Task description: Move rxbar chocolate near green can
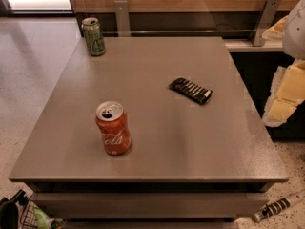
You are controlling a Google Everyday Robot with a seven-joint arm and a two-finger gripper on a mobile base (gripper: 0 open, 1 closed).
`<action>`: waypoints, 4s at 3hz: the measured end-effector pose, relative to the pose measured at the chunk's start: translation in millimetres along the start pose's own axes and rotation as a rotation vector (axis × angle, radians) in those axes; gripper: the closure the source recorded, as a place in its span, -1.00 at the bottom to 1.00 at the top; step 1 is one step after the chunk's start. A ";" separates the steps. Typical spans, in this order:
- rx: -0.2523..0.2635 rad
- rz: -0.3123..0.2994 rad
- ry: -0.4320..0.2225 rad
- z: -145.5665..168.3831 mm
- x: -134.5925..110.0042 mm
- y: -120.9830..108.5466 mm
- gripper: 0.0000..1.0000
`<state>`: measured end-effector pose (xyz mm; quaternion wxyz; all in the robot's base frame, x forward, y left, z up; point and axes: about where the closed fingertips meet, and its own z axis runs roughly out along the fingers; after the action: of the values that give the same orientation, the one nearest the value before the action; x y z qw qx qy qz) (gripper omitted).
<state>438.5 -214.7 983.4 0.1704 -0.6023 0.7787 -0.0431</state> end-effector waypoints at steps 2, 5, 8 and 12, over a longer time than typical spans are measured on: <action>0.038 0.085 -0.118 19.1 -0.8 -7.1 -1.00; 0.151 0.371 -0.654 110.1 -34.9 -42.2 -1.00; 0.228 0.414 -0.800 132.4 -64.2 -78.6 -1.00; 0.080 0.529 -0.908 200.7 -69.0 -77.5 -1.00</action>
Offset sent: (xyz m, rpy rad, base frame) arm 0.0464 -0.0059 -0.0422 0.3579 -0.1608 -0.1529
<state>588.6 -142.2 830.9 0.5184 -0.3363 0.7497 0.2368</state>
